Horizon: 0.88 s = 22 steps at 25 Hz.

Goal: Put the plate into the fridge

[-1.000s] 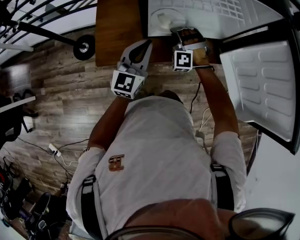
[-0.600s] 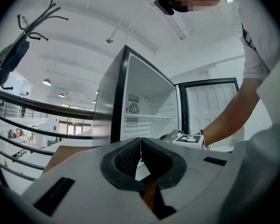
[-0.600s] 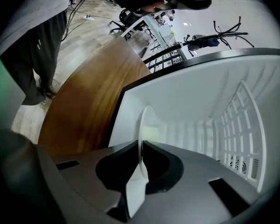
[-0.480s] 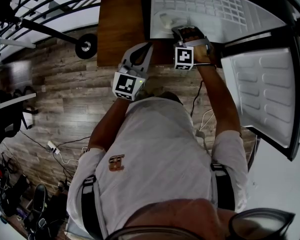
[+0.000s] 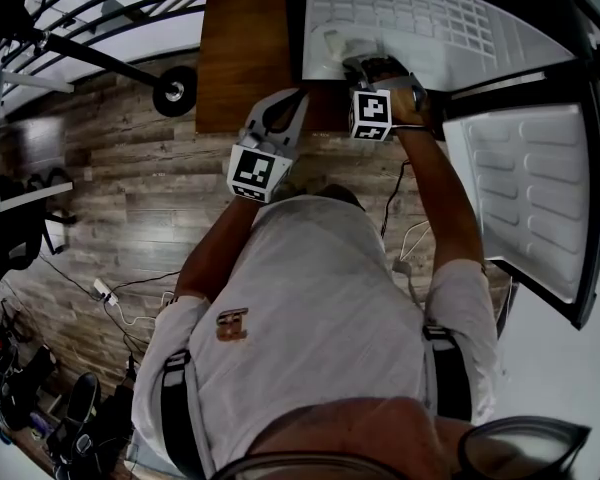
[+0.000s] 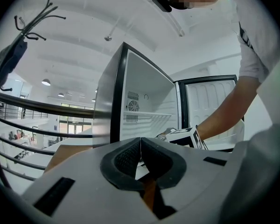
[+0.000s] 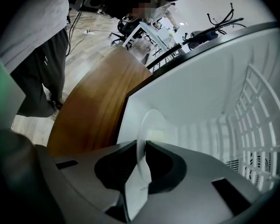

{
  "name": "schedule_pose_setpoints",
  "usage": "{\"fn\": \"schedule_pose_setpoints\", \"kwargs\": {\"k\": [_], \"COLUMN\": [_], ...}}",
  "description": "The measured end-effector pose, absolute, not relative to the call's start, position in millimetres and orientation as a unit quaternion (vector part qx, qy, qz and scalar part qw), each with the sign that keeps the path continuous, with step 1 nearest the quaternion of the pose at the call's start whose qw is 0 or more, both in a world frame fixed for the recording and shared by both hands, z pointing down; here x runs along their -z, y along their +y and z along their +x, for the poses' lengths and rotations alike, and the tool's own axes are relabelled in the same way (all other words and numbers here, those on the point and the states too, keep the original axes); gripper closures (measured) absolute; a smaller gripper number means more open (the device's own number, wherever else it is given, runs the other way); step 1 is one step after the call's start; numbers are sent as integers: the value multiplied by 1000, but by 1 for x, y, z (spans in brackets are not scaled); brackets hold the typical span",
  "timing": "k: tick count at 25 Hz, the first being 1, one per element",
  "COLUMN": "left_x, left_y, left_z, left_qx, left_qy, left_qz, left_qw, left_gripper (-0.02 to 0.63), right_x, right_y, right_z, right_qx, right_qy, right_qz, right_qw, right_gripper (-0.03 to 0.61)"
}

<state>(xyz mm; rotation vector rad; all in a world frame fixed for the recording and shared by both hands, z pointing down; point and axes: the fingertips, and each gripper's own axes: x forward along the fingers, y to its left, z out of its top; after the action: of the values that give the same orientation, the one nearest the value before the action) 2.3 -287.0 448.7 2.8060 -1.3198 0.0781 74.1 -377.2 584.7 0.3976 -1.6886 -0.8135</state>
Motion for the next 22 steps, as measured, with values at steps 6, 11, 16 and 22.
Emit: {"fn": "schedule_pose_setpoints", "kwargs": {"k": [6, 11, 16, 22], "left_x": [-451, -453, -455, -452], "left_y": [-289, -290, -289, -283], "left_z": [6, 10, 8, 8], "left_qx": [-32, -37, -40, -46], "left_qy": [-420, -416, -415, -414], "left_qz": [907, 908, 909, 909], "left_qw": [21, 21, 20, 17], "left_gripper": [594, 594, 594, 594], "right_x": [-588, -593, -598, -596], "right_y": [-375, -373, -372, -367], "right_z": [74, 72, 69, 71], "right_qx": [320, 295, 290, 252], "right_qy": [-739, -753, -759, -779], "right_qz": [153, 141, 137, 144], "right_qw": [573, 571, 567, 556], "right_gripper": [536, 488, 488, 474]}}
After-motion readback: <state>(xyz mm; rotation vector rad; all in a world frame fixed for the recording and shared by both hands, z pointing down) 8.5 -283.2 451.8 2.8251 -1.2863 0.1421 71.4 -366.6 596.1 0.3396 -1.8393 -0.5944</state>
